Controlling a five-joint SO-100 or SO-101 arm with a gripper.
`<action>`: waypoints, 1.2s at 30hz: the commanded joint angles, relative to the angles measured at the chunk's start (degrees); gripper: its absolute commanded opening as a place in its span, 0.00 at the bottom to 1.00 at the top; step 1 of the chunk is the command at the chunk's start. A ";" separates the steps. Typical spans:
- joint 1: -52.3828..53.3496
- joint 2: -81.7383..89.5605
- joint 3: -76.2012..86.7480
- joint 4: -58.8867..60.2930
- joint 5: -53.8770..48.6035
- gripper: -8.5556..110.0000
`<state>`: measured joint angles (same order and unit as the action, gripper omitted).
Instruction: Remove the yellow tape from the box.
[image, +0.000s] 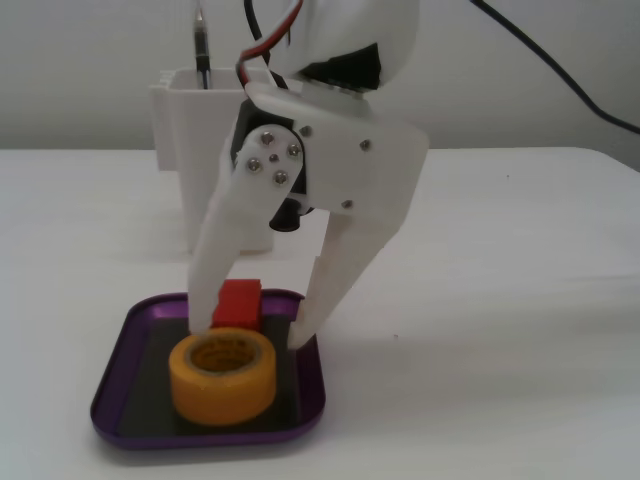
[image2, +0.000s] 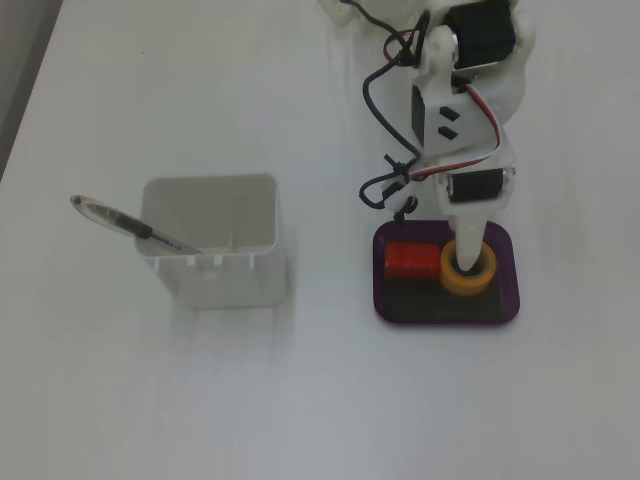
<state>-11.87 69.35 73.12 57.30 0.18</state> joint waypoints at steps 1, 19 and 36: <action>0.70 0.88 -1.93 -0.26 -0.26 0.22; 0.00 0.88 -1.49 -0.35 -0.26 0.16; 0.09 0.70 1.32 -0.79 -0.26 0.17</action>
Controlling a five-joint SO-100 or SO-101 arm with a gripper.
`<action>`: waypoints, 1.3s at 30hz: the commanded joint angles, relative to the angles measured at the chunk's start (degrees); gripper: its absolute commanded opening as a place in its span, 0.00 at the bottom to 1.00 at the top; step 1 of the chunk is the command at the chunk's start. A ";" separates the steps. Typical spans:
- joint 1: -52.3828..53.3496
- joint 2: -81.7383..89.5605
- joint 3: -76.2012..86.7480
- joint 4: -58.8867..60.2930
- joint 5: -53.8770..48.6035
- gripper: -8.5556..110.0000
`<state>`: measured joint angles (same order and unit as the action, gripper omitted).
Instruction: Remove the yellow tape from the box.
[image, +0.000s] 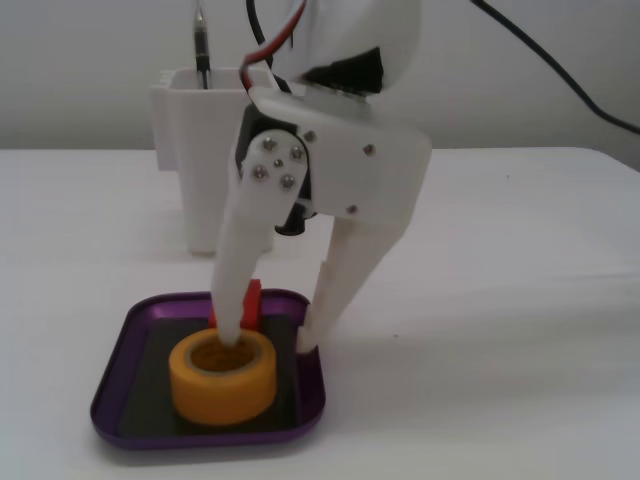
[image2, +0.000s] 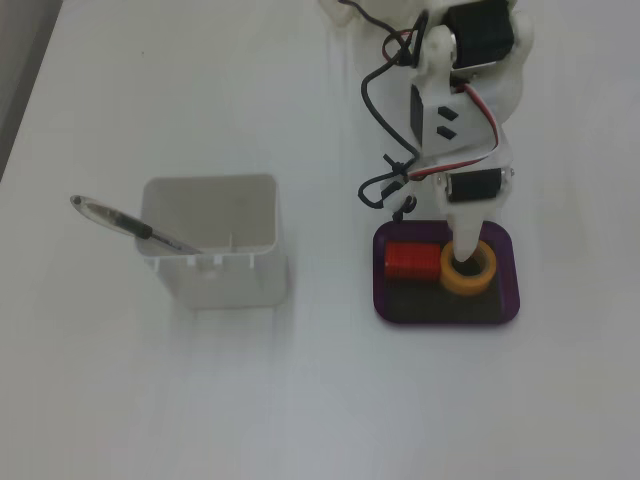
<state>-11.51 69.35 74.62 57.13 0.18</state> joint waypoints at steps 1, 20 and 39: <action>-0.26 0.70 -0.09 -1.05 -0.26 0.17; -0.35 -1.41 0.44 -3.52 0.09 0.16; -0.70 -5.10 -5.89 -0.79 0.53 0.07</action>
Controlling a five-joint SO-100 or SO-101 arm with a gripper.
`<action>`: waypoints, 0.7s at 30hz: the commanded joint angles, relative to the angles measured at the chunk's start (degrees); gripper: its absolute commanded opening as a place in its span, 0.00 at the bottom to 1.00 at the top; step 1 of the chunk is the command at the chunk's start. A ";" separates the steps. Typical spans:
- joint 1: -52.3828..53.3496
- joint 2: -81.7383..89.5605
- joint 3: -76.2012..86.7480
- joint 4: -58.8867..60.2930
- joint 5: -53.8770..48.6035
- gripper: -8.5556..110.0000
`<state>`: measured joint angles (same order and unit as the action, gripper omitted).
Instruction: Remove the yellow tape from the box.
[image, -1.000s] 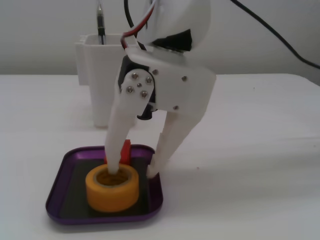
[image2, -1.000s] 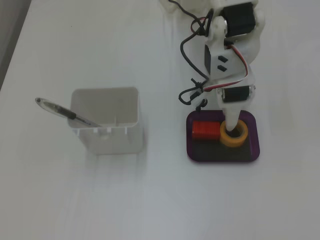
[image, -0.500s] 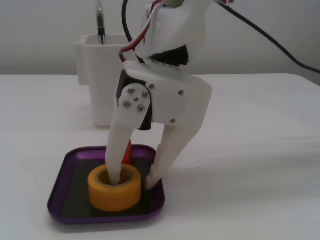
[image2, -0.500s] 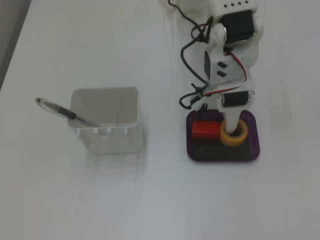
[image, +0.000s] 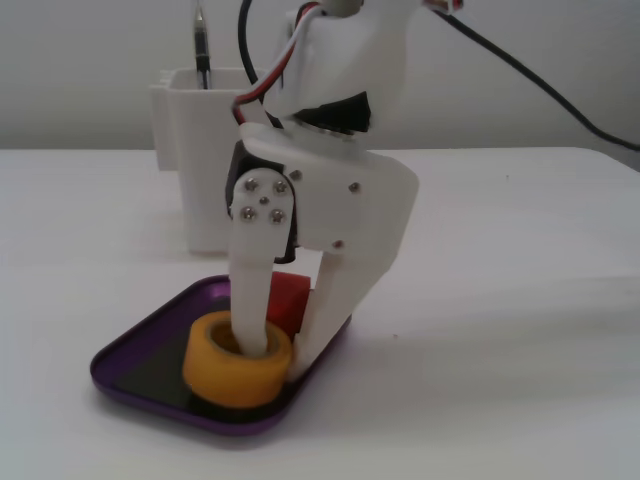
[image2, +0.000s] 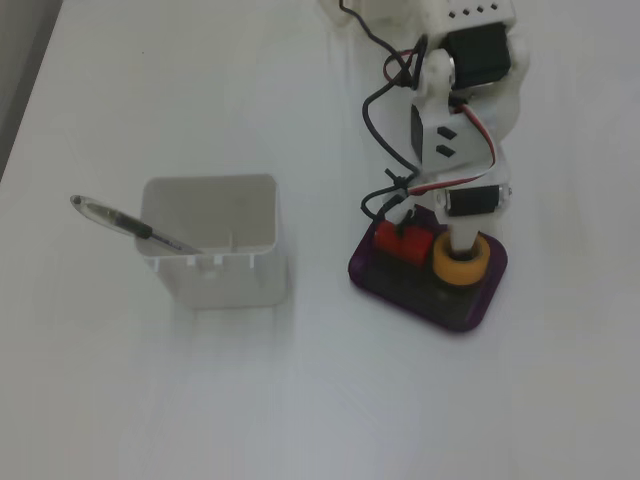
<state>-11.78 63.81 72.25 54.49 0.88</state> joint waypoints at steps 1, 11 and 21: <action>-0.44 0.44 -5.19 3.34 -0.18 0.07; -0.53 0.53 -30.94 27.77 1.76 0.07; -0.35 6.77 -33.31 39.46 1.41 0.07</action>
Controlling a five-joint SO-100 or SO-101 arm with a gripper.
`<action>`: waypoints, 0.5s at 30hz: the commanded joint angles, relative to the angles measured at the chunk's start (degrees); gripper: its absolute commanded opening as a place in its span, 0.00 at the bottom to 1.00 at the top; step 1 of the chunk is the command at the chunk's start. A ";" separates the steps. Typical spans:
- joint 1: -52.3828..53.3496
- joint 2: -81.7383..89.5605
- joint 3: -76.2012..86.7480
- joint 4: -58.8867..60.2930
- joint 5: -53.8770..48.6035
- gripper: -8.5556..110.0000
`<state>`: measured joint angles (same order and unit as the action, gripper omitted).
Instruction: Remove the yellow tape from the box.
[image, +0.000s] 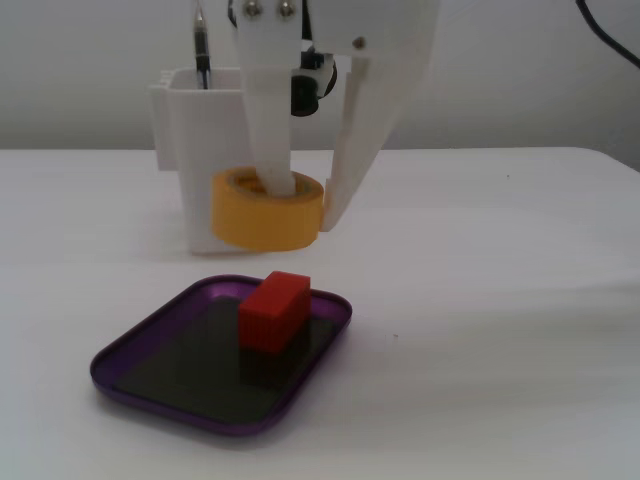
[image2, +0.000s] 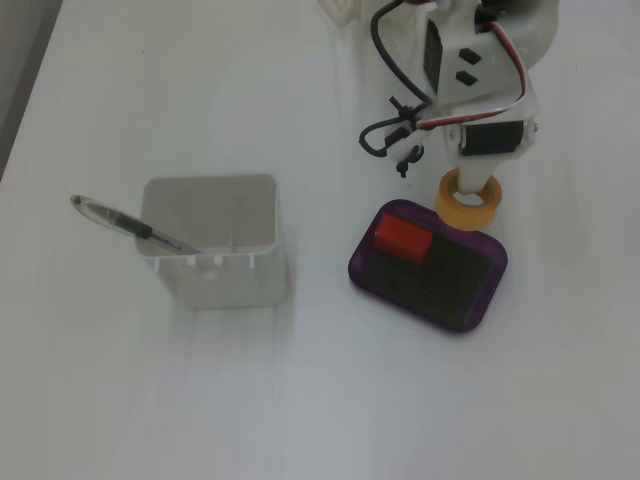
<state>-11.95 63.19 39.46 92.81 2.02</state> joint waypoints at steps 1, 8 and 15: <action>-0.35 9.23 1.23 1.05 0.18 0.07; -0.70 27.51 27.33 -8.35 0.00 0.07; -0.53 46.23 70.58 -35.77 -0.09 0.07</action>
<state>-12.66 100.28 93.60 68.12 2.29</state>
